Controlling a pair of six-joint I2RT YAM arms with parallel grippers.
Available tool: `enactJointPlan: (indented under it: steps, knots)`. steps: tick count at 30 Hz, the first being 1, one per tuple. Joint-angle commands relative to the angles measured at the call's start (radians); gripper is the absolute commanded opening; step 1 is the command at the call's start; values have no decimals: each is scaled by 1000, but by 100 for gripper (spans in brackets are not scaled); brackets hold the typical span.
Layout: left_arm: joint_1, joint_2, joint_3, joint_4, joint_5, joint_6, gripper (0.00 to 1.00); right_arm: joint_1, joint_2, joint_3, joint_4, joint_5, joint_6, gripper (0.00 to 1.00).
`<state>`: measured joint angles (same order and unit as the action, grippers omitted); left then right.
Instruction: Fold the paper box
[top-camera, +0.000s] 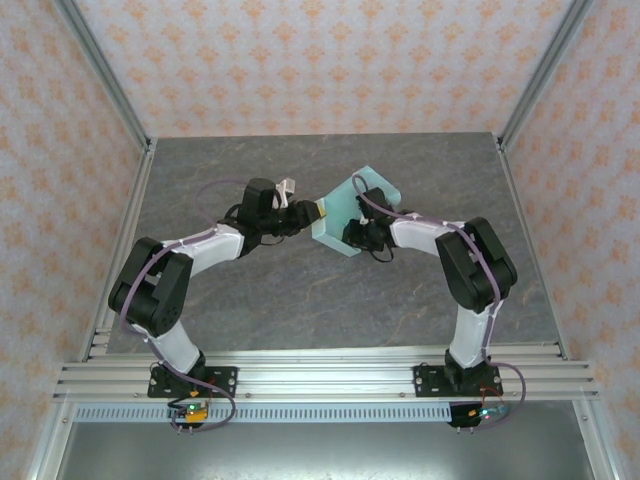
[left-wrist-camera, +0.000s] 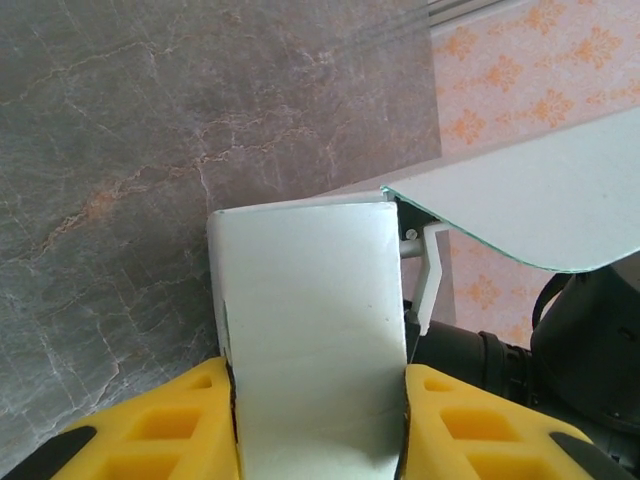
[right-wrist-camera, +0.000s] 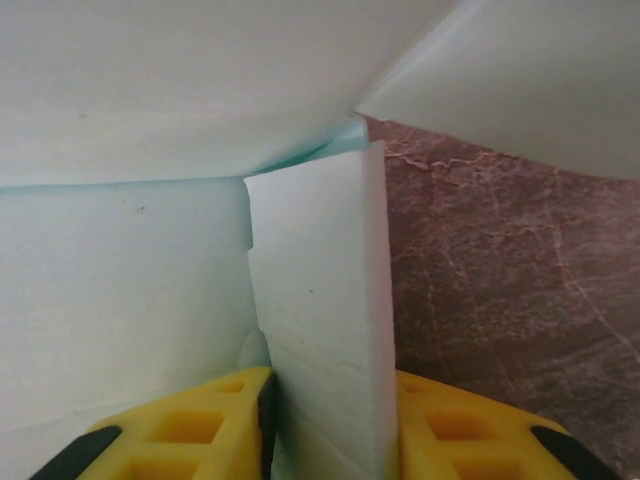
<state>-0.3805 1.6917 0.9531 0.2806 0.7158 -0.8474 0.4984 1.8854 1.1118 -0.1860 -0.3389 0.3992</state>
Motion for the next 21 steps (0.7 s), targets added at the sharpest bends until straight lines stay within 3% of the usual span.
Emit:
enactJointPlan:
  steps: [1, 8, 14, 21]
  knots:
    - [-24, 14, 29, 29, 32, 15, 34, 53, 72, 52, -36, 129, -20, 34]
    - [-34, 37, 29, 49, 25, -2, 33, 126, 142, 123, -138, 288, -35, 32]
    - [-38, 47, 29, 28, 15, 8, 33, 135, 151, 123, -178, 403, -28, 29]
    - [-40, 40, 28, 10, 10, 15, 35, 137, 120, 135, -229, 479, -24, 32]
